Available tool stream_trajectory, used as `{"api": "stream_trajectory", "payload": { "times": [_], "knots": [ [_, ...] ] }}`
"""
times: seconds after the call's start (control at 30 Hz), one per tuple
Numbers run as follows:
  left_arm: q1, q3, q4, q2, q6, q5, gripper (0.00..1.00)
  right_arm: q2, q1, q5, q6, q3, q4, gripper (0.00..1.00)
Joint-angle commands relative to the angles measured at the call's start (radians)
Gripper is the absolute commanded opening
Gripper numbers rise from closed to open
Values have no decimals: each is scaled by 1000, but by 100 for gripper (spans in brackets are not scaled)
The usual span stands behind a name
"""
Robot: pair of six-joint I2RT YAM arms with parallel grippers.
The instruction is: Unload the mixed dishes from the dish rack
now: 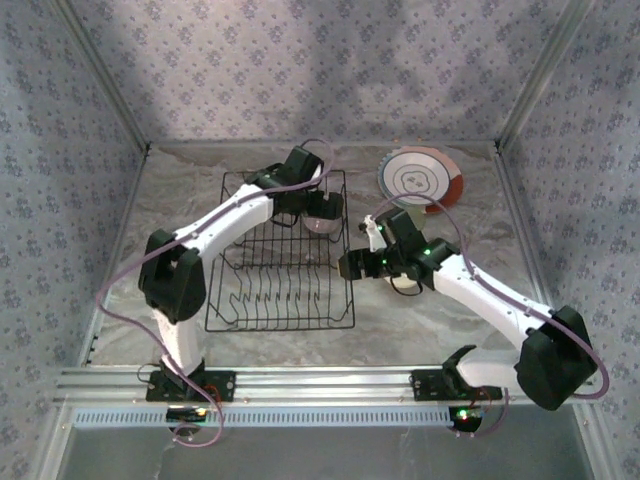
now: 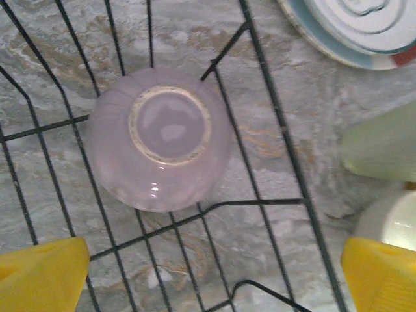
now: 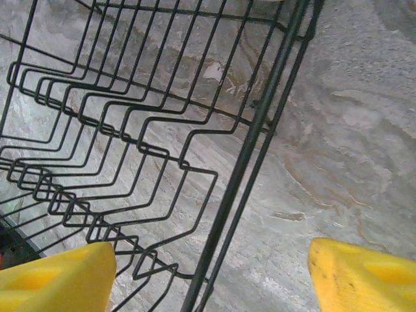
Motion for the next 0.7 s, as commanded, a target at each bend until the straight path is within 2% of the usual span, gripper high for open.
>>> {"api": "stream_trajectory", "payload": {
  "times": [0.0, 0.2, 0.67],
  "knots": [
    [-6, 84, -95, 59, 45, -83, 99, 28, 27, -19, 27, -9, 34, 71],
    [4, 159, -123, 145, 48, -146, 99, 47, 52, -2, 37, -6, 32, 60],
    [41, 274, -150, 286, 58, -109, 99, 83, 69, -1, 41, 10, 16, 32]
  ]
}}
